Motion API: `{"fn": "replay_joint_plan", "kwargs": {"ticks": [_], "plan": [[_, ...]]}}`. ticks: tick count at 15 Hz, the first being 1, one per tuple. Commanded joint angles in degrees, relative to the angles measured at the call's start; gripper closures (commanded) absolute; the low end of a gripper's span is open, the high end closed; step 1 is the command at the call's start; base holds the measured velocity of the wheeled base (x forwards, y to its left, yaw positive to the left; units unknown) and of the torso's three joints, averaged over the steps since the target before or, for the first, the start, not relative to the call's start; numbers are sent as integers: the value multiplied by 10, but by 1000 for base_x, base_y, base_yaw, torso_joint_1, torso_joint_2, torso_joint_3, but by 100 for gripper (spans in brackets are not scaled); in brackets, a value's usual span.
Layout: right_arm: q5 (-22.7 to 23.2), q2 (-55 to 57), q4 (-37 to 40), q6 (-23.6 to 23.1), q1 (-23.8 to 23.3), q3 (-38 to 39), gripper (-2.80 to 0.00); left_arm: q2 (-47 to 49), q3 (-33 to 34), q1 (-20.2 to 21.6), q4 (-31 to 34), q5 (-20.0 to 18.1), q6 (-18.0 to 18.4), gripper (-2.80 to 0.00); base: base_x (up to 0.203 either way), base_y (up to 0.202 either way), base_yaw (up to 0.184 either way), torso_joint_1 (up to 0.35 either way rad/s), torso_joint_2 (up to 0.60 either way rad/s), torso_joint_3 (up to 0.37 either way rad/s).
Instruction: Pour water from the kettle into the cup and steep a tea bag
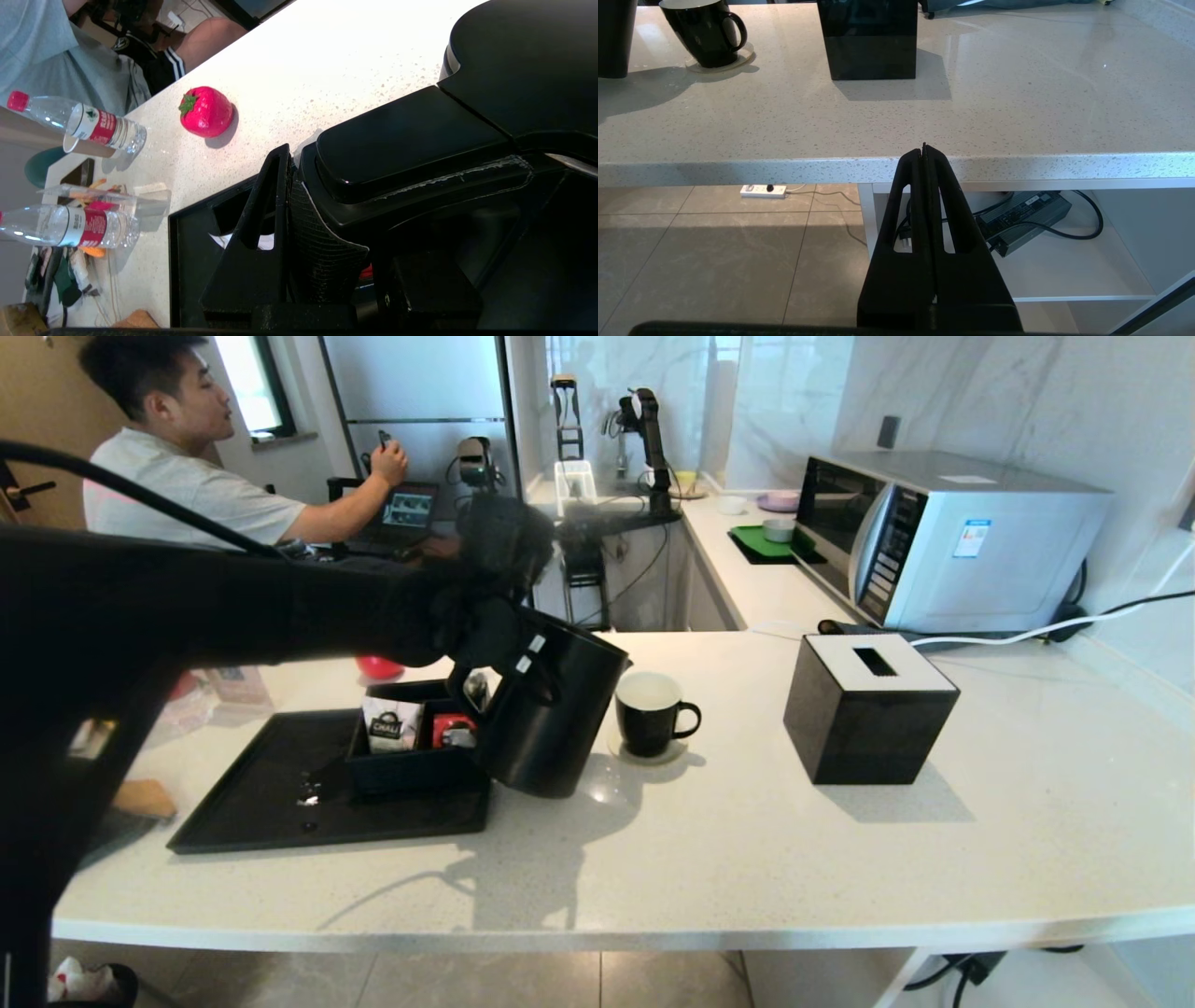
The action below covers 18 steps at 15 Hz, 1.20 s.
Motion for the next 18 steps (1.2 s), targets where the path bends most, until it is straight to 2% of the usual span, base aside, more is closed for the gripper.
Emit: {"fn": "replay_joint_plan", "kwargs": {"ticks": [1, 5, 14, 18], "plan": [[0, 1, 0, 0, 0, 0, 0, 5, -3, 0, 1, 2, 2, 0, 0, 0, 0, 0, 0, 0], [0, 1, 0, 0, 0, 0, 0, 14, -36, 0, 36, 1, 2, 0, 0, 0, 0, 0, 0, 0], [0, 1, 0, 0, 0, 0, 0, 15, -47, 1, 35, 1, 3, 0, 0, 0, 0, 0, 0, 0], [0, 1, 0, 0, 0, 0, 0, 12, -60, 1, 37, 1, 21, 0, 0, 0, 0, 0, 0, 0]]}}
